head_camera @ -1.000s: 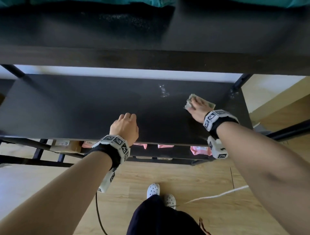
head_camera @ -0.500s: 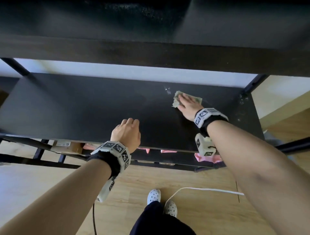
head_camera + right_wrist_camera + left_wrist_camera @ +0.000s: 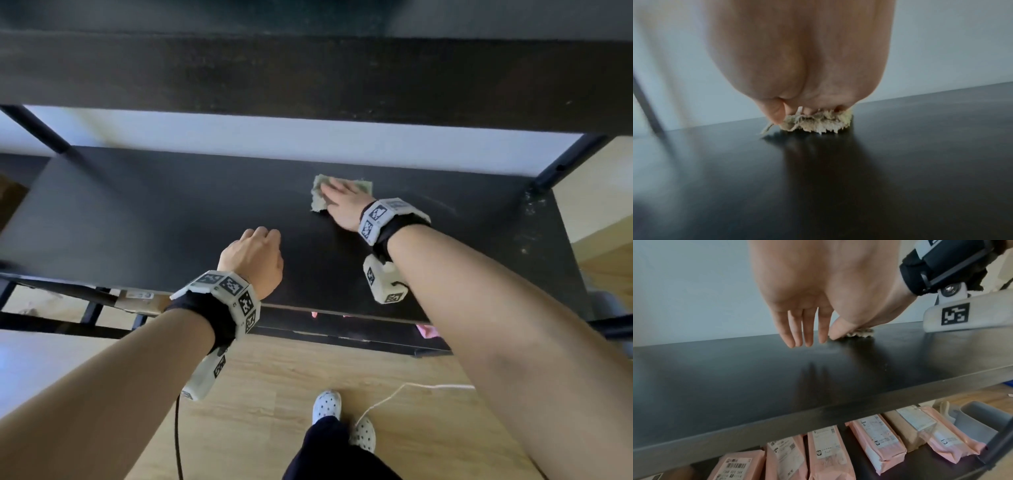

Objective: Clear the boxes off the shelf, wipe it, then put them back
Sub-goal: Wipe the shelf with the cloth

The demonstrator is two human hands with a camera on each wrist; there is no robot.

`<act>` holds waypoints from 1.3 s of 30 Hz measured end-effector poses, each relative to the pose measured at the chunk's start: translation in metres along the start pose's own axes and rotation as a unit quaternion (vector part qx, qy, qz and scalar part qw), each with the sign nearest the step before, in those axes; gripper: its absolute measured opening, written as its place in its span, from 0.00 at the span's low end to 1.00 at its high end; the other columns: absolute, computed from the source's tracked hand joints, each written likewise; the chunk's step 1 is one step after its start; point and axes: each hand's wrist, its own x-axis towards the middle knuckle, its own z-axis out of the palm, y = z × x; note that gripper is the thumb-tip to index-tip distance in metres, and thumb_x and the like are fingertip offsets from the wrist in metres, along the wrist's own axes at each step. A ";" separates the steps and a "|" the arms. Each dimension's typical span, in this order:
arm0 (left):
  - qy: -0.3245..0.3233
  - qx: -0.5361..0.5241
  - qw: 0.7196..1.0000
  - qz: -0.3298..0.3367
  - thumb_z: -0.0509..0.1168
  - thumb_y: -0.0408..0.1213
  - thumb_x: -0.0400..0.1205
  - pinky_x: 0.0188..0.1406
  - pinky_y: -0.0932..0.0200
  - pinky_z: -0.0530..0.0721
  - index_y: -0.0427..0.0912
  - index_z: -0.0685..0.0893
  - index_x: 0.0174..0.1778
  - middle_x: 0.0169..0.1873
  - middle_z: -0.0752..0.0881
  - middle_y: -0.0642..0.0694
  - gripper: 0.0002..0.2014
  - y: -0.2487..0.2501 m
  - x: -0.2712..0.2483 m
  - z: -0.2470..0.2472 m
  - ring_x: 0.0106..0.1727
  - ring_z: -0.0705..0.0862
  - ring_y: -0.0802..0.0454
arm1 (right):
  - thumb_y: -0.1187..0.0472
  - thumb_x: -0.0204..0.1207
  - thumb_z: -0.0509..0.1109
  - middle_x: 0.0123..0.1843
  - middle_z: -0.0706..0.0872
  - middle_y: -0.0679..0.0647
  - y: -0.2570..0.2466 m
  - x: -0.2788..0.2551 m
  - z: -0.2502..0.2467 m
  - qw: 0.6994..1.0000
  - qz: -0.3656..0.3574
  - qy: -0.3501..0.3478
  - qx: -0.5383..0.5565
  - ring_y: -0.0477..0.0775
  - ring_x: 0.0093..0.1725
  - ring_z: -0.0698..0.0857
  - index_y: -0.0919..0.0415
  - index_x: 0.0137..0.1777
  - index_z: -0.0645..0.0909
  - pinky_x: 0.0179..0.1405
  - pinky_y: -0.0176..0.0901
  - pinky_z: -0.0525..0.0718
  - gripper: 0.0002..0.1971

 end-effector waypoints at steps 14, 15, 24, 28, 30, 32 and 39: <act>-0.010 -0.026 0.999 -0.033 0.54 0.39 0.84 0.55 0.46 0.81 0.42 0.77 0.64 0.61 0.80 0.45 0.15 -0.020 0.006 -0.010 0.65 0.76 0.45 | 0.53 0.84 0.48 0.86 0.36 0.47 -0.068 0.007 0.021 0.998 -0.051 -0.040 -0.019 0.55 0.84 0.36 0.48 0.84 0.39 0.81 0.51 0.36 0.31; -0.009 -0.021 0.999 -0.029 0.54 0.38 0.84 0.55 0.46 0.81 0.42 0.77 0.64 0.61 0.80 0.45 0.14 -0.019 0.006 -0.011 0.65 0.76 0.45 | 0.53 0.84 0.47 0.86 0.37 0.46 -0.072 0.011 0.018 0.997 -0.061 -0.053 -0.022 0.55 0.85 0.37 0.48 0.84 0.41 0.81 0.51 0.37 0.30; -0.020 -0.020 0.999 -0.028 0.53 0.38 0.84 0.54 0.45 0.81 0.41 0.77 0.63 0.61 0.80 0.44 0.14 -0.022 0.018 -0.015 0.66 0.76 0.45 | 0.48 0.86 0.46 0.86 0.42 0.51 0.040 -0.009 -0.040 0.990 0.138 0.009 0.008 0.57 0.85 0.43 0.54 0.84 0.42 0.82 0.52 0.42 0.30; -0.021 -0.020 0.998 -0.051 0.54 0.39 0.84 0.55 0.45 0.81 0.41 0.77 0.63 0.61 0.79 0.44 0.14 -0.027 0.016 -0.015 0.66 0.76 0.44 | 0.46 0.85 0.41 0.86 0.37 0.52 -0.008 0.012 -0.027 0.995 0.093 0.000 -0.022 0.60 0.85 0.38 0.52 0.84 0.38 0.81 0.58 0.38 0.30; -0.024 -0.007 0.999 -0.048 0.53 0.40 0.84 0.55 0.46 0.81 0.42 0.77 0.64 0.61 0.79 0.45 0.15 -0.029 0.015 -0.015 0.66 0.76 0.45 | 0.49 0.86 0.42 0.86 0.37 0.50 -0.046 0.029 -0.011 0.999 -0.002 -0.021 -0.039 0.60 0.85 0.38 0.50 0.84 0.38 0.81 0.58 0.39 0.29; -0.025 0.016 0.999 -0.036 0.53 0.41 0.85 0.55 0.45 0.81 0.42 0.77 0.63 0.60 0.80 0.45 0.15 -0.029 0.016 -0.016 0.65 0.76 0.44 | 0.48 0.86 0.43 0.86 0.37 0.48 -0.071 0.044 0.000 0.997 -0.052 -0.042 -0.041 0.58 0.85 0.37 0.48 0.84 0.38 0.81 0.58 0.38 0.29; -0.013 0.001 1.000 -0.019 0.52 0.43 0.85 0.56 0.44 0.81 0.43 0.79 0.61 0.60 0.80 0.46 0.15 -0.022 0.023 -0.019 0.64 0.77 0.45 | 0.48 0.84 0.47 0.86 0.50 0.48 0.003 0.052 -0.016 0.996 -0.029 0.057 -0.059 0.59 0.84 0.51 0.48 0.83 0.49 0.82 0.62 0.49 0.28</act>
